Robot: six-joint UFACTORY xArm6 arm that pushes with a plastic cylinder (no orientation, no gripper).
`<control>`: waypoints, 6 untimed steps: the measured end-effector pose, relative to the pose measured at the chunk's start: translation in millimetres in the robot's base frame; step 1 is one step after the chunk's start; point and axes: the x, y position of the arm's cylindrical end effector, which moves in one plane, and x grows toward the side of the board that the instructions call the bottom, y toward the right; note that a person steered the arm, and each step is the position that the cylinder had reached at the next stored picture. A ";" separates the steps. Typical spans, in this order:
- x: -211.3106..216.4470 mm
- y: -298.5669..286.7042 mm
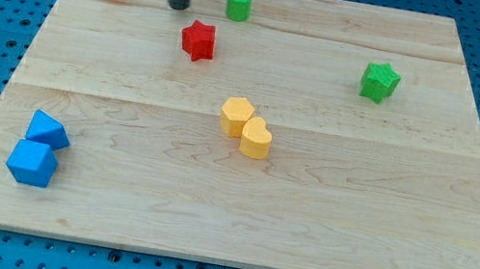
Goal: Move your arm to the center left
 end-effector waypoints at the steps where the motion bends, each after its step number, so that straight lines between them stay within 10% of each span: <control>1: 22.4 -66.4; 6: 70.7 -119.0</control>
